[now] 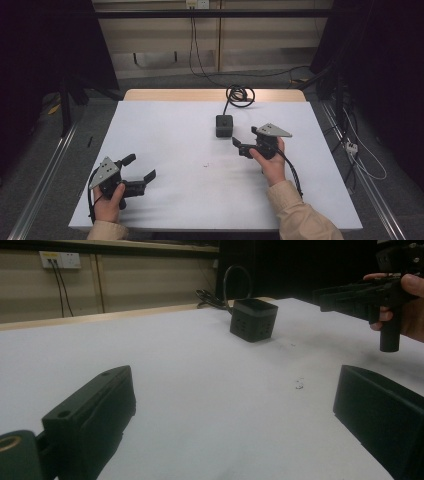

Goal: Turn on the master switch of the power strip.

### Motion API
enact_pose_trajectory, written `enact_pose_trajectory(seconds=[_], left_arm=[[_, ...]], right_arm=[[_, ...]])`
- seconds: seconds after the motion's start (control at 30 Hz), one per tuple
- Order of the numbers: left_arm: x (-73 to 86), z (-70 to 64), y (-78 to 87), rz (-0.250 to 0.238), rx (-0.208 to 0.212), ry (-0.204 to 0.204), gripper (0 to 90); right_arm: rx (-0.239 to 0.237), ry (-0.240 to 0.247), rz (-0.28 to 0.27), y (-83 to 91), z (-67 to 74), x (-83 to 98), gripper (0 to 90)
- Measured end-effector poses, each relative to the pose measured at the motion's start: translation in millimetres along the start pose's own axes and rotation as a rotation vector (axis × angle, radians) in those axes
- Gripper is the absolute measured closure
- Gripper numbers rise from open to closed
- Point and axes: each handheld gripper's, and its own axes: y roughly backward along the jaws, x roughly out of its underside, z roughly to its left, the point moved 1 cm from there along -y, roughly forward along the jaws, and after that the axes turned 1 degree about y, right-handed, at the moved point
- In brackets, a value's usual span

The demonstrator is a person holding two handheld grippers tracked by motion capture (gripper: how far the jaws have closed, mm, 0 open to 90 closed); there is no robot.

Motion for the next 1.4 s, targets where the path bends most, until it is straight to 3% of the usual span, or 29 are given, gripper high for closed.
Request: enact_pose_trajectory(seconds=[0.8,1.4], left_arm=[[0.8,1.3,-0.5,-0.006,0.006,0.010,2.9],[1.1,1.8,-0.8,-0.001,0.008,0.005,2.9]], right_arm=[[0.006,0.020,0.025,-19.0,1.6,-13.7,13.1],[0.006,0.024,0.034,-26.6,1.4,-22.0,20.2]])
